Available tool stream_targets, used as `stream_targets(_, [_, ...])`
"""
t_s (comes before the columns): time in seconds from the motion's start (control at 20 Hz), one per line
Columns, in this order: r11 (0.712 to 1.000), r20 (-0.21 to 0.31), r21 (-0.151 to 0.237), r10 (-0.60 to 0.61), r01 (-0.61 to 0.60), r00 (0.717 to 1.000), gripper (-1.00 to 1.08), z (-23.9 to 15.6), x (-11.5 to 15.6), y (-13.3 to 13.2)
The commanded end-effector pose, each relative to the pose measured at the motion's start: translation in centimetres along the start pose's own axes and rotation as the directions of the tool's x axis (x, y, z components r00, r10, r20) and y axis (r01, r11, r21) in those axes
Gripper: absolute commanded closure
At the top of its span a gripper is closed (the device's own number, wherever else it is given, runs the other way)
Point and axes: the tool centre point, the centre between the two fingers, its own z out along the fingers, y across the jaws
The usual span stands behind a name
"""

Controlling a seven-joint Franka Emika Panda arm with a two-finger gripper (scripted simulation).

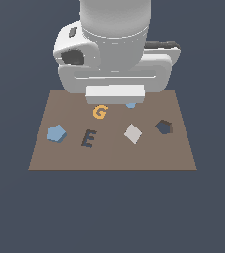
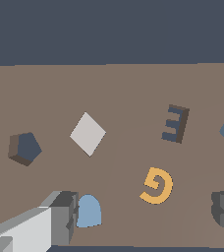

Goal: Insert a designated object into the corresponding slot on a board.

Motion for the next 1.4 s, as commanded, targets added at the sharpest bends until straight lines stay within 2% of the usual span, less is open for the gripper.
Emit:
stream_targets(0.0, [1.0, 0.0, 0.0, 0.0, 0.0, 1.0, -0.92, 0.0, 0.0, 0.0])
stream_targets(0.25, [1.0, 0.0, -0.001, -0.004, 0.004, 1.0, -0.92, 0.5, 0.1, 0.8])
stream_targets(0.5, [1.0, -0.001, -0.003, -0.018, 0.018, 1.0, -0.92, 1.8, 0.4, 3.1])
stream_targets(1.1, [0.997, -0.004, -0.013, -0.075, 0.075, 0.997, -0.92, 7.7, 2.3, 13.0])
stream_targets(1.35, [0.996, -0.005, -0.016, -0.092, 0.092, 0.996, -0.92, 9.6, 3.2, 16.1])
